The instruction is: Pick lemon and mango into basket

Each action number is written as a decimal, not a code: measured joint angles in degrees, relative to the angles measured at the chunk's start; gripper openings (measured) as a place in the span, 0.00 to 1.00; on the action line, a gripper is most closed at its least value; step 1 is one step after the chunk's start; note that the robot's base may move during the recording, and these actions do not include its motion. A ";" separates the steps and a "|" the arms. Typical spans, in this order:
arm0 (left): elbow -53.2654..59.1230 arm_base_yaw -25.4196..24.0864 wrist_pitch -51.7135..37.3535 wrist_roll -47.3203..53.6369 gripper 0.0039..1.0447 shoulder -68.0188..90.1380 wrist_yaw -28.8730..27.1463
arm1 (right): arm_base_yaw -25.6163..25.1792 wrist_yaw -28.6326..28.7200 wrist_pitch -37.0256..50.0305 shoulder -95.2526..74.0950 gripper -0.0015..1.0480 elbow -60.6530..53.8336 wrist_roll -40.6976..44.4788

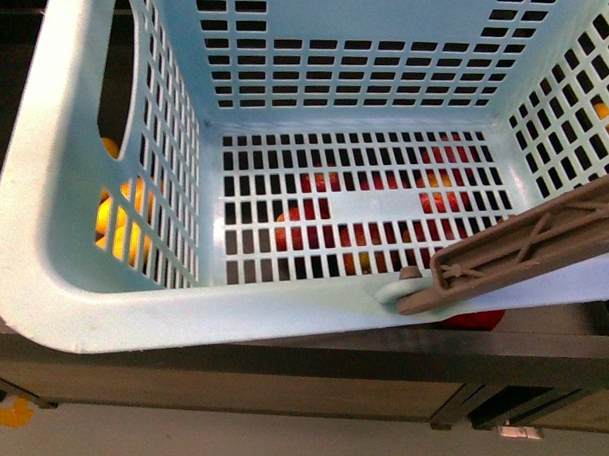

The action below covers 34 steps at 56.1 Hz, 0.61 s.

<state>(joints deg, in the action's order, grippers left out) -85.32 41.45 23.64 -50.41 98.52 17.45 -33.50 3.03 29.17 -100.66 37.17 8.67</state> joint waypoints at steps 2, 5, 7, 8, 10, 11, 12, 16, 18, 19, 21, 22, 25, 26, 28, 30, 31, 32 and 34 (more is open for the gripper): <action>0.00 0.00 0.00 -0.02 0.06 0.00 0.17 | -0.46 0.04 -1.36 -3.37 0.92 2.47 1.18; 0.00 0.00 0.00 -0.09 0.06 0.00 0.37 | -0.87 -0.28 -2.91 -7.34 0.92 5.70 2.62; 0.00 0.00 0.00 -0.11 0.06 0.00 0.57 | -1.11 -0.35 -3.82 -9.99 0.92 8.04 3.43; 0.00 0.02 0.00 -0.11 0.06 0.00 0.59 | -1.22 -0.37 -4.46 -11.63 0.92 9.64 4.17; 0.00 0.02 0.00 -0.09 0.06 0.00 0.63 | -1.36 -0.33 -5.46 -13.88 0.92 11.91 4.81; 0.00 0.02 0.00 -0.09 0.06 0.00 0.61 | -1.38 -0.33 -5.84 -14.60 0.92 12.66 4.94; 0.00 0.02 0.00 -0.09 0.06 0.00 0.61 | -1.42 -0.28 -6.43 -15.89 0.92 14.05 5.44; 0.00 0.02 0.00 -0.11 0.06 0.00 0.61 | -1.46 -0.26 -7.76 -19.65 0.92 18.08 6.91; 0.00 0.02 0.00 -0.11 0.06 0.00 0.61 | -1.49 -0.26 -8.39 -21.42 0.92 19.91 7.61; 0.00 0.02 0.00 -0.11 0.06 0.00 0.61 | -1.49 -0.28 -8.61 -22.01 0.92 20.52 7.78; 0.00 0.02 0.00 -0.11 0.06 0.00 0.59 | -1.51 -0.44 -9.22 -23.78 0.92 22.29 8.22; 0.00 0.02 0.00 -0.11 0.06 0.00 0.57 | -1.51 -0.48 -9.57 -24.83 0.92 23.34 8.63; 0.00 0.02 0.00 -0.11 0.06 0.00 0.52 | -1.51 -0.46 -10.71 -27.12 0.92 25.51 8.81; 0.00 0.02 0.00 -0.09 0.06 0.00 0.52 | -1.51 -0.46 -11.30 -28.24 0.92 26.58 8.83; 0.00 0.00 0.00 -0.09 0.06 0.00 0.37 | -1.51 -0.44 -11.82 -29.29 0.92 27.61 8.83; 0.00 0.00 0.00 -0.09 0.06 0.00 0.24 | -1.51 -0.44 -12.48 -30.84 0.92 29.03 8.81; 0.00 0.00 0.00 -0.09 0.06 0.00 0.15 | -1.51 -0.44 -12.96 -31.82 0.92 29.92 8.79; 0.00 0.00 0.00 -0.09 0.06 0.00 0.15 | -1.51 -0.39 -13.20 -32.28 0.92 30.36 8.76; 0.00 0.00 0.00 -0.02 0.06 0.00 0.13 | -1.51 -0.15 -13.86 -33.51 0.92 31.50 8.72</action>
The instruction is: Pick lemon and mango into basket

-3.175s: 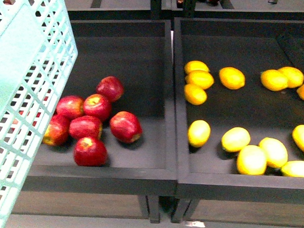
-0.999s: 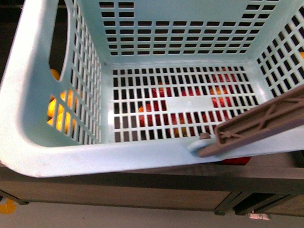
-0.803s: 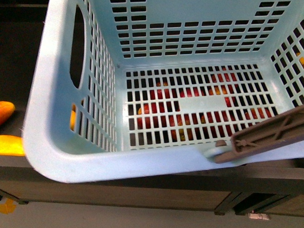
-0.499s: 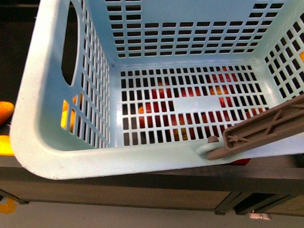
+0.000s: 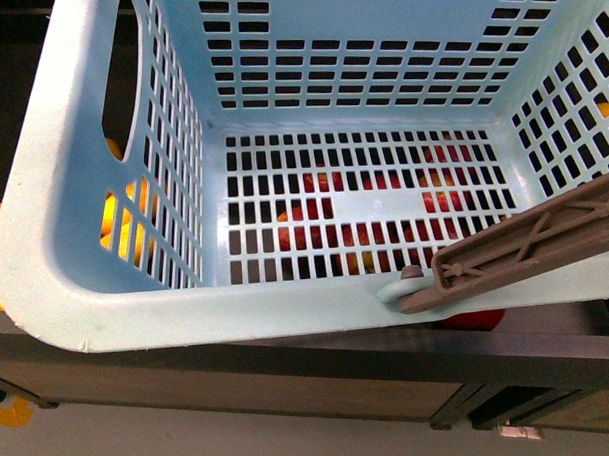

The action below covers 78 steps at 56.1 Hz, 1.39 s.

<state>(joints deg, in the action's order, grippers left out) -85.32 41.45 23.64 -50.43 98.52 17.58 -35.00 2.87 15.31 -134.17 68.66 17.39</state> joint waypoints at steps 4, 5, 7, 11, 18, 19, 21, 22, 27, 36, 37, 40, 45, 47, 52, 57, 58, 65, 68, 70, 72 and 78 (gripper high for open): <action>0.00 0.00 0.00 -0.02 0.06 0.00 0.11 | 0.09 0.22 -1.42 -2.38 0.92 2.12 -0.22; 0.00 0.00 0.00 -0.02 0.06 0.00 0.22 | 0.13 0.28 -1.70 -2.95 0.92 2.62 -0.37; 0.00 0.02 0.00 -0.04 0.06 0.00 0.44 | 0.17 0.59 -2.45 -4.04 0.92 3.67 -1.09; 0.00 0.02 0.00 -0.07 0.06 0.00 0.48 | 0.22 1.68 -3.61 -5.35 0.92 4.96 -2.62; 0.00 0.00 0.00 -0.04 0.06 0.00 0.39 | 0.22 3.63 -4.87 -7.06 0.92 6.51 -6.54; 0.00 0.00 0.00 -0.04 0.06 0.00 0.37 | 0.22 3.98 -4.96 -7.19 0.92 6.56 -7.10; 0.00 0.00 0.00 -0.04 0.06 0.00 0.26 | 0.15 4.52 -5.40 -7.65 0.92 6.73 -8.39; 0.00 0.00 0.00 -0.02 0.06 0.00 0.22 | 0.13 4.52 -5.62 -7.87 0.92 6.78 -9.03; 0.00 0.00 0.00 -0.04 0.06 0.00 0.24 | 0.07 4.92 -6.10 -8.74 0.92 7.37 -11.19; 0.00 0.00 0.00 -0.04 0.06 0.00 0.37 | 0.00 4.81 -6.56 -9.62 0.92 8.61 -12.41; 0.00 0.02 0.00 -0.04 0.06 0.00 0.39 | 0.00 4.66 -6.82 -9.84 0.92 8.94 -12.46; 0.00 0.02 0.00 -0.07 0.06 0.00 0.42 | 0.00 4.22 -7.30 -10.36 0.92 9.92 -12.66; 0.00 0.00 0.00 -0.09 0.06 0.00 0.39 | -0.11 3.37 -8.02 -11.45 0.92 11.98 -13.16; 0.00 0.00 0.00 -0.07 0.06 0.00 0.24 | -0.17 3.23 -8.37 -11.89 0.92 12.81 -13.51; 0.00 0.00 0.00 -0.04 0.06 0.00 0.22 | -0.26 2.89 -9.35 -12.72 0.92 14.49 -13.75; 0.00 0.00 0.00 -0.07 0.06 0.00 0.26 | -0.28 2.64 -10.25 -13.38 0.92 15.89 -14.19; 0.00 0.00 0.00 -0.07 0.06 0.00 0.26 | -0.28 2.60 -10.34 -13.49 0.92 16.09 -14.27; 0.00 0.02 0.00 -0.07 0.06 0.00 0.35 | -0.31 2.36 -11.23 -14.45 0.92 17.79 -14.64; 0.00 0.02 0.00 -0.07 0.06 0.00 0.39 | -0.28 2.19 -11.45 -14.95 0.92 18.47 -14.78; 0.00 0.02 0.00 -0.07 0.06 0.00 0.39 | -0.28 2.05 -11.72 -15.26 0.92 18.99 -14.75; 0.00 0.02 0.00 -0.07 0.06 0.00 0.39 | -0.26 1.79 -11.93 -15.63 0.92 19.54 -14.75; 0.00 0.00 0.00 -0.07 0.06 0.00 0.37 | -0.24 1.55 -12.33 -16.46 0.92 20.70 -14.73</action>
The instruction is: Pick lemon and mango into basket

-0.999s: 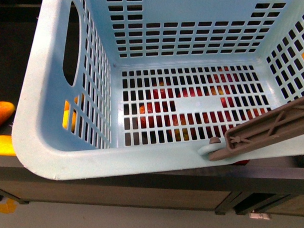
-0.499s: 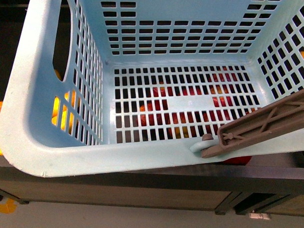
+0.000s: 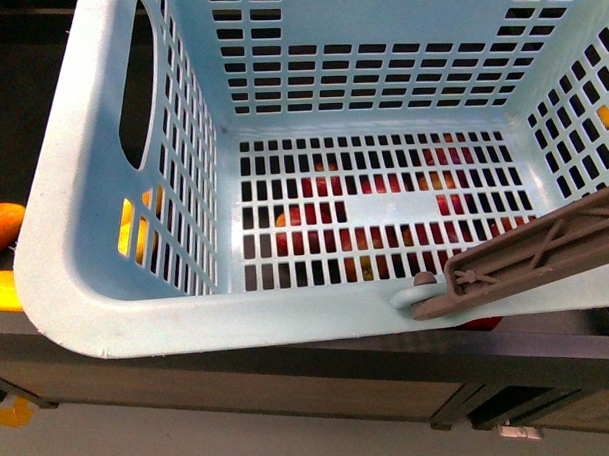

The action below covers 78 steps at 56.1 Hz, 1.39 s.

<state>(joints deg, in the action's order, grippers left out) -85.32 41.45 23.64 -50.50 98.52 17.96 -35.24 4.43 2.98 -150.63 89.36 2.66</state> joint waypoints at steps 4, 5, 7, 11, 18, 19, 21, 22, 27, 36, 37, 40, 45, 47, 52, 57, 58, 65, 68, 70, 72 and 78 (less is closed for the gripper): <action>0.00 0.00 0.00 0.00 0.06 0.00 -0.02 | 0.00 -0.02 -0.24 -0.42 0.92 0.57 0.00; 0.00 0.00 0.00 0.00 0.06 0.00 -0.02 | 0.00 -0.04 -0.31 -0.48 0.92 0.70 0.00; 0.00 0.00 0.00 0.00 0.06 0.00 -0.04 | 0.00 -0.17 -0.48 -0.66 0.92 1.05 0.00; 0.00 0.00 0.00 0.00 0.06 0.00 -0.02 | 0.00 -0.33 -0.79 -1.05 0.92 1.55 0.00; 0.00 0.00 0.00 0.00 0.06 0.00 0.02 | 0.00 -0.57 -1.27 -2.16 0.92 2.47 0.00; 0.00 0.00 0.00 0.00 0.06 0.00 0.02 | 0.00 -0.63 -1.29 -2.40 0.92 2.54 0.04; 0.00 0.00 0.00 0.00 0.06 0.00 0.02 | 0.00 -0.94 -1.33 -2.89 0.92 2.64 0.15; 0.00 0.00 0.00 0.00 0.06 0.00 0.04 | 0.00 -1.07 -1.42 -3.13 0.92 2.73 0.24; 0.00 0.00 0.00 0.00 0.06 0.00 0.02 | -0.02 -1.42 -1.55 -3.63 0.91 3.19 0.50; 0.00 0.00 0.00 0.00 0.06 0.00 0.00 | 0.00 -1.95 -1.55 -3.82 0.74 3.37 0.57; 0.00 0.00 0.00 -0.02 0.06 0.00 0.02 | 0.00 -1.95 -1.55 -3.82 0.72 3.37 0.57; 0.00 0.00 0.00 0.00 0.06 0.00 0.00 | -0.02 -1.97 -1.55 -3.82 0.65 3.37 0.55; 0.00 0.00 0.00 0.00 0.06 0.00 -0.02 | -0.02 -1.99 -1.49 -3.82 0.55 3.37 0.52; 0.00 0.00 0.00 0.00 0.06 0.00 0.00 | -0.04 -1.90 -1.42 -3.72 0.53 3.28 0.35; 0.00 0.02 0.00 -0.02 0.06 0.00 0.04 | -0.20 -1.42 -1.09 -3.13 0.51 2.64 0.26; 0.00 0.00 0.00 -0.04 0.06 0.00 0.02 | -0.31 -0.74 -0.70 -2.25 0.51 1.60 -0.04; 0.00 0.00 0.00 -0.04 0.06 0.00 0.02 | -0.31 -0.44 -0.61 -1.99 0.51 1.33 -0.11; 0.00 0.00 0.00 -0.02 0.06 0.00 0.00 | -0.57 0.90 0.59 0.52 0.51 -1.27 -0.26; 0.00 0.00 0.00 -0.04 0.06 0.00 0.02 | -0.83 1.60 1.27 2.12 0.51 -2.64 -0.31; 0.00 0.00 0.00 -0.04 0.06 0.00 0.02 | -1.03 2.21 1.90 3.54 0.51 -3.72 -0.33; 0.00 0.00 0.00 -0.02 0.06 0.00 0.00 | -1.25 2.86 2.84 5.18 0.51 -4.96 -0.33; 0.00 0.00 0.00 -0.02 0.06 0.00 0.00 | -1.64 4.96 6.03 9.97 0.51 -8.61 -0.50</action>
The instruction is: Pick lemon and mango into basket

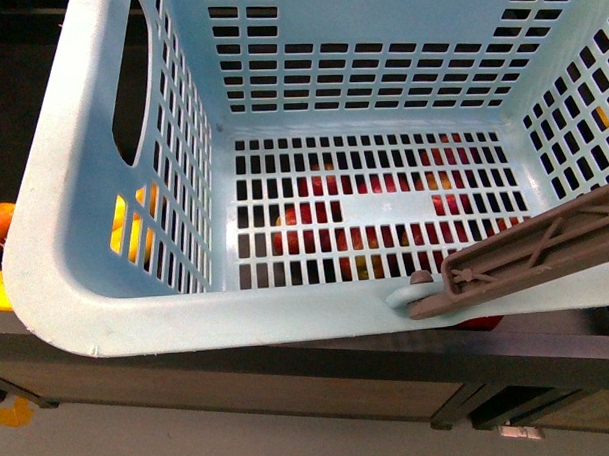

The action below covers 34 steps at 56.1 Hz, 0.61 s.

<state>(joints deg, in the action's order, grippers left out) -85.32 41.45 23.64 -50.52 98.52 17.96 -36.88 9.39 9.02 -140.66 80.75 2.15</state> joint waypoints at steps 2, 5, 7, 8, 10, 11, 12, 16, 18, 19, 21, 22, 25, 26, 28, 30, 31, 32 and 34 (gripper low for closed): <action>0.00 0.00 0.00 0.00 0.06 0.00 0.00 | -0.11 1.22 1.36 2.43 0.51 -1.84 -0.13; 0.00 0.00 0.00 0.00 0.06 0.00 0.00 | -0.20 2.93 3.10 6.08 0.51 -4.57 -0.83; 0.00 0.02 0.00 0.00 0.06 0.00 0.00 | -0.20 4.46 4.39 9.07 0.51 -6.88 -1.07; 0.00 0.02 0.00 -0.02 0.06 0.00 0.02 | -0.15 6.05 5.62 12.26 0.51 -9.29 -1.38; 0.00 0.02 0.00 -0.02 0.06 0.00 0.04 | 0.09 8.20 7.08 16.74 0.51 -12.68 -1.75; 0.00 0.02 0.00 -0.02 0.06 0.00 0.04 | 0.26 9.27 7.54 19.02 0.51 -14.27 -2.03; 0.00 0.02 0.00 -0.02 0.06 0.00 0.04 | 0.39 9.86 7.76 20.20 0.51 -15.13 -2.21; 0.00 0.02 0.00 -0.02 0.06 0.00 0.04 | 1.27 12.81 8.87 27.10 0.51 -19.96 -2.69; 0.00 0.00 0.00 0.00 0.06 0.00 0.02 | 1.86 13.97 9.05 30.51 0.51 -22.16 -2.89; 0.00 0.00 0.00 -0.02 0.06 0.00 0.02 | 2.08 14.36 9.09 31.65 0.51 -22.88 -2.91; 0.00 0.00 0.00 -0.02 0.06 0.00 0.02 | 2.67 15.39 9.29 34.91 0.51 -24.96 -3.13; 0.00 0.00 0.00 0.00 0.06 0.00 0.02 | 3.15 16.09 9.31 37.03 0.51 -26.21 -3.43; 0.00 0.00 0.00 0.00 0.06 0.00 0.02 | 4.24 17.07 9.31 41.24 0.51 -28.65 -3.93; 0.00 0.00 0.00 -0.02 0.06 0.00 0.02 | 4.55 17.27 9.29 42.27 0.51 -29.24 -3.98; 0.00 0.00 0.00 -0.02 0.06 0.00 0.02 | 5.46 17.73 9.27 45.22 0.51 -30.88 -4.31; 0.00 0.00 0.00 0.00 0.06 0.00 0.00 | 6.43 17.94 9.20 48.09 0.51 -32.33 -4.74; 0.00 0.00 0.00 0.00 0.06 0.00 0.00 | 6.75 17.99 9.14 49.03 0.51 -32.74 -4.87; 0.00 0.00 0.00 0.00 0.06 0.00 0.00 | 7.43 17.90 8.96 50.77 0.51 -33.48 -5.14; 0.00 0.00 0.00 0.00 0.06 0.00 0.00 | 8.52 17.59 8.76 53.33 0.51 -34.36 -5.70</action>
<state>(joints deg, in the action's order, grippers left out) -85.32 41.45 23.64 -50.52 98.52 17.96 -28.36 26.98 17.78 -87.33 46.39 -3.55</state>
